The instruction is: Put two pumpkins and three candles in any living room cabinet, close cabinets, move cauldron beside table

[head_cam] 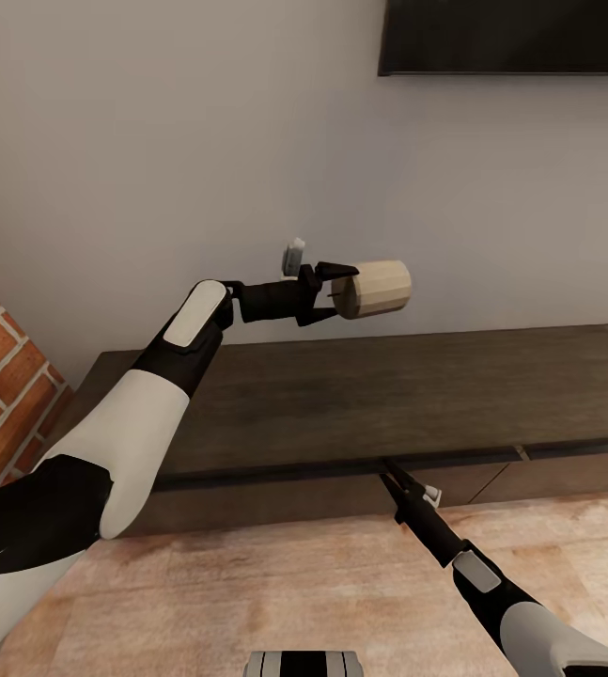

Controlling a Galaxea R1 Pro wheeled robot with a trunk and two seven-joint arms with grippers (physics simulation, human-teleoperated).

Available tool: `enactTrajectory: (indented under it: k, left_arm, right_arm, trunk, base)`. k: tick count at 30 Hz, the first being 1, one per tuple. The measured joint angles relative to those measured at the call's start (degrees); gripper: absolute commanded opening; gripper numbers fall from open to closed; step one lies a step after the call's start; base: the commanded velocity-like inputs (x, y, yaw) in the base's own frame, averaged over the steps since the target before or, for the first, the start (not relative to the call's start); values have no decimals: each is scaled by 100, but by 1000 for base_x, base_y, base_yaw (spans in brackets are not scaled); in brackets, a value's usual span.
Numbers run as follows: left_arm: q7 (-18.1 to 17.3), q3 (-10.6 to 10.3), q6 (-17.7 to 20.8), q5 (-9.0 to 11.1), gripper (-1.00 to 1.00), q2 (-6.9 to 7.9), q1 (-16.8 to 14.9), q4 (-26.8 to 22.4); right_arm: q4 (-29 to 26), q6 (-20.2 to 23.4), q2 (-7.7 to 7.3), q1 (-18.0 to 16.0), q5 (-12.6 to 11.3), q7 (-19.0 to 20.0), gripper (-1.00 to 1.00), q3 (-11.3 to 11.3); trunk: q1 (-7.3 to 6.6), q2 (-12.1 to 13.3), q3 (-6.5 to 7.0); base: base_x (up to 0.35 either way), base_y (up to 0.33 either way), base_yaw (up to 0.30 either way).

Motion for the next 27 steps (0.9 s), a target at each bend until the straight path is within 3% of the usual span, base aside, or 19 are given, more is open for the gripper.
enactTrajectory:
  k: [5, 9, 27]
  left_arm:
    - [7, -7, 0, 0, -100, 2, 0, 0]
    - [0, -8, 0, 8, -100, 2, 0, 0]
    - [2, -11, -9, 2, -100, 1, 0, 0]
  right_arm:
    - [1, -1, 0, -1, 3, 0, -100, -1]
    - [5, -10, 1, 7, 20, 5, -100, -1]
    - [5, -1, 1, 7, 19, 7, -100, -2]
  trunk:
    - [0, 0, 0]
    - [-11, 5, 88]
    - [-10, 5, 89]
  base:
    - [0, 0, 0]
    - [0, 0, 0]
    - [0, 0, 0]
